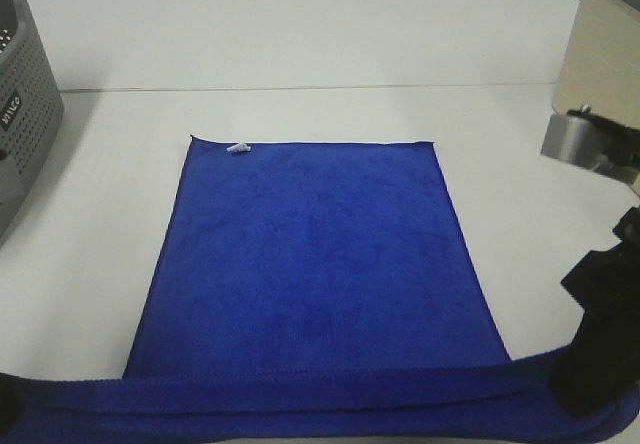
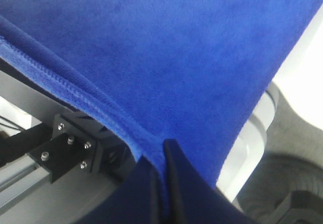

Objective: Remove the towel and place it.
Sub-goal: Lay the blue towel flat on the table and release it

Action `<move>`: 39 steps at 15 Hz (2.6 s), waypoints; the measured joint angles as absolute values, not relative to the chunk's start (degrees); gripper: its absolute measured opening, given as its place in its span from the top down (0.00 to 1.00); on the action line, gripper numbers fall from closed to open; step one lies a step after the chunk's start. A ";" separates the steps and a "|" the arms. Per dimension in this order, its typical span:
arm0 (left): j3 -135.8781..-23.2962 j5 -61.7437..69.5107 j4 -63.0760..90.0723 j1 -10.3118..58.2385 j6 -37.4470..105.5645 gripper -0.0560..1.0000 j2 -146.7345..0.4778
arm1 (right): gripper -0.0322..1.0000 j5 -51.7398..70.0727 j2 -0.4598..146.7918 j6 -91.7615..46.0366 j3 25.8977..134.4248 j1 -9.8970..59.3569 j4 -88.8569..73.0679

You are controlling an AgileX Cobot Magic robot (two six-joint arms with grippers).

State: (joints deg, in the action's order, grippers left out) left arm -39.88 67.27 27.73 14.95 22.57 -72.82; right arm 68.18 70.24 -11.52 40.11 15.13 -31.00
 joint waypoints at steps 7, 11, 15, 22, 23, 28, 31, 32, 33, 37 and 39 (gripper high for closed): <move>-39.88 68.07 28.19 14.95 22.75 0.95 -90.30 | 0.95 65.83 87.55 -16.10 35.52 14.95 -34.09; -39.94 68.24 28.93 14.90 25.44 0.95 -98.43 | 0.95 63.03 97.52 -18.68 34.55 14.90 -35.41; -39.94 66.00 30.71 14.78 27.90 0.95 -105.71 | 0.95 61.19 103.99 -19.02 34.55 14.78 -35.41; -39.82 62.45 32.14 14.78 28.25 0.95 -111.10 | 0.95 58.44 106.51 -19.02 34.38 14.78 -35.41; -39.82 62.62 32.37 14.78 28.42 0.95 -111.10 | 0.95 58.44 106.51 -19.02 34.38 14.78 -35.41; -39.82 62.91 33.06 19.42 30.14 0.95 -110.98 | 0.93 58.44 106.51 -19.65 34.26 14.50 -32.95; -40.57 62.80 32.03 21.20 29.79 0.95 -110.98 | 0.84 58.44 106.51 -20.40 34.26 14.44 -31.97; -41.25 62.68 31.51 21.26 29.28 0.95 -110.98 | 0.79 58.44 106.51 -20.45 34.26 14.38 -31.68; -41.77 62.57 30.94 21.43 28.59 0.94 -110.98 | 0.75 58.44 106.51 -20.51 34.26 14.38 -31.34; -42.80 63.48 30.08 21.43 27.22 0.81 -110.98 | 0.51 58.56 106.51 -20.51 34.21 14.38 -31.17; -42.80 65.09 31.34 21.43 27.22 0.67 -110.98 | 0.39 58.61 106.51 -20.51 34.21 14.38 -31.34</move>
State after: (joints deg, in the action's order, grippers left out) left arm -42.80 65.09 31.34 21.43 27.22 -110.98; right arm 58.61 106.51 -20.51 34.21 14.38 -31.34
